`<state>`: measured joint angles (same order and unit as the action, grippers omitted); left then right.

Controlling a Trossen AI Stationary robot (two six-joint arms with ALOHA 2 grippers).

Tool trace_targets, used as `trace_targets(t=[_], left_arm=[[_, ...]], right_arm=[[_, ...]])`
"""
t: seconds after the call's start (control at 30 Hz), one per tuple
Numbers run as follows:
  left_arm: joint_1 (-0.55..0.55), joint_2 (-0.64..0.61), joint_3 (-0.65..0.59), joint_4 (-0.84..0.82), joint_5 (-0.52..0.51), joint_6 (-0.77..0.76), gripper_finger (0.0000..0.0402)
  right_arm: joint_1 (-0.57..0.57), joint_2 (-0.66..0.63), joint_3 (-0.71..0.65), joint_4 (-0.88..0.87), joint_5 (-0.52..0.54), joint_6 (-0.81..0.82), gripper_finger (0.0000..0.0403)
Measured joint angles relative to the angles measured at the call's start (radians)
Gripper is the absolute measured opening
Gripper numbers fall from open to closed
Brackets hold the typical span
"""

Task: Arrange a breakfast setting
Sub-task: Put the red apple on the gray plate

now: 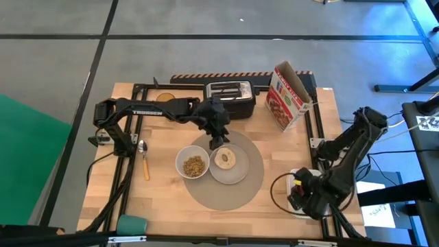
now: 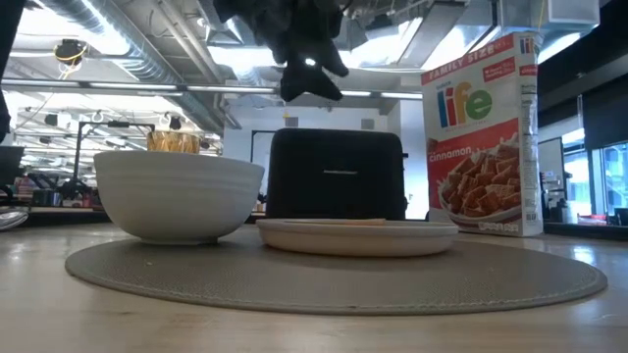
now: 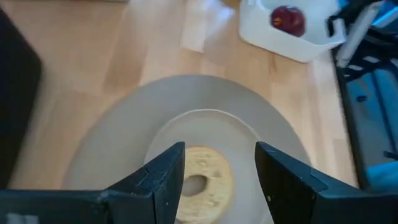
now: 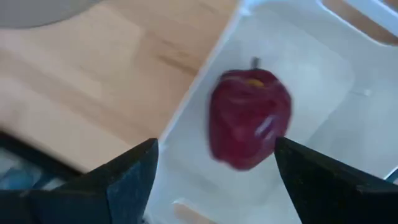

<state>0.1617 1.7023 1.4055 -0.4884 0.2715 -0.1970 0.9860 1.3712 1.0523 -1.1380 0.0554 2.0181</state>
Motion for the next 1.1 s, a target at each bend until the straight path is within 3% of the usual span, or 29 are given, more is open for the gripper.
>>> trace_targets(t=[0.17,0.43,0.6,0.9,1.1], left_arm=[[-0.015,0.000,0.000,0.008,-0.009,-0.004,0.0190],[-0.017,0.000,0.000,0.008,0.018,-0.037,0.0190],[-0.022,0.000,0.000,0.007,0.017,-0.050,0.0190],[-0.026,0.000,0.000,0.003,0.001,-0.072,0.0190],[-0.025,0.000,0.000,0.014,-0.032,-0.082,0.0190]], right_arm=[[0.024,-0.001,-0.078,0.013,-0.014,0.095,0.0327],[0.022,-0.001,-0.214,0.229,-0.023,0.098,0.0351],[0.022,-0.001,-0.272,0.249,-0.032,0.121,0.0351],[0.022,-0.012,-0.268,0.359,-0.206,0.159,0.0351],[0.020,-0.011,-0.233,0.244,-0.173,0.104,0.0351]])
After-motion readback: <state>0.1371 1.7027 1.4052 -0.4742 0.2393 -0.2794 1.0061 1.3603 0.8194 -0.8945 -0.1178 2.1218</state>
